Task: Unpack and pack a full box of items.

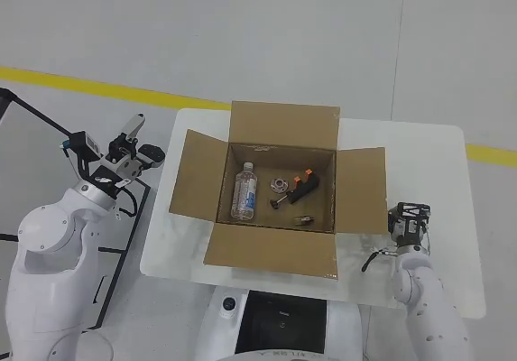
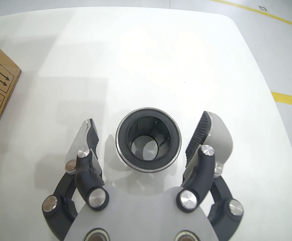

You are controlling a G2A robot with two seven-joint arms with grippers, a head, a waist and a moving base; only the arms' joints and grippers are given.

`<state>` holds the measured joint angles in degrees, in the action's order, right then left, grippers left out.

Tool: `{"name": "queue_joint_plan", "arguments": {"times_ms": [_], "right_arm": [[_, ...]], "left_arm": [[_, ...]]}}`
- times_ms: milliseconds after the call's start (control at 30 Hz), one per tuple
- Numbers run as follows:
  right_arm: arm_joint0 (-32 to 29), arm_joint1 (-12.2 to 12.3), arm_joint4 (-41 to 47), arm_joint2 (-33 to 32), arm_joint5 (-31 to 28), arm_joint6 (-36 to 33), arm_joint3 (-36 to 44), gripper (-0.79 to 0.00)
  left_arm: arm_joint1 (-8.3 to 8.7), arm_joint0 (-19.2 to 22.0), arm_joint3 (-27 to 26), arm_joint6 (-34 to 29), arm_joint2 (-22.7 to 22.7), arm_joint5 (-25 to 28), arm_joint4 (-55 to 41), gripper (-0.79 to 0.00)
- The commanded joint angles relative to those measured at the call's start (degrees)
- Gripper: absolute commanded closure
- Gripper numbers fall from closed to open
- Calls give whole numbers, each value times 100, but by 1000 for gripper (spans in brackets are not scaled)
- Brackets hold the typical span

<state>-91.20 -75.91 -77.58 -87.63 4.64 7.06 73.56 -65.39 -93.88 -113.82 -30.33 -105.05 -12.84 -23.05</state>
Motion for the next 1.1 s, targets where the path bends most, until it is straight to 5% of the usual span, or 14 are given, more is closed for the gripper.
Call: {"name": "queue_joint_plan", "arguments": {"times_ms": [0, 233, 300, 400, 700, 1067], "right_arm": [[59, -9, 3, 30, 50, 38, -98, -570], [169, -29, 41, 95, 118, 124, -282, -283], [176, -34, 31, 111, 141, 177, -305, -126], [166, -39, 44, 121, 163, 233, -312, 0], [-252, 8, 236, -213, 88, 257, 489, 0], [-1588, 147, 1261, -1623, -612, -934, 3976, 0]], "left_arm": [[0, 0, 0, 0, 0, 0, 0, -785], [0, 0, 0, 0, 0, 0, 0, -785], [0, 0, 0, 0, 0, 0, 0, -785], [0, 0, 0, 0, 0, 0, 0, -785], [0, 0, 0, 0, 0, 0, 0, -785], [0, 0, 0, 0, 0, 0, 0, -785]]}}
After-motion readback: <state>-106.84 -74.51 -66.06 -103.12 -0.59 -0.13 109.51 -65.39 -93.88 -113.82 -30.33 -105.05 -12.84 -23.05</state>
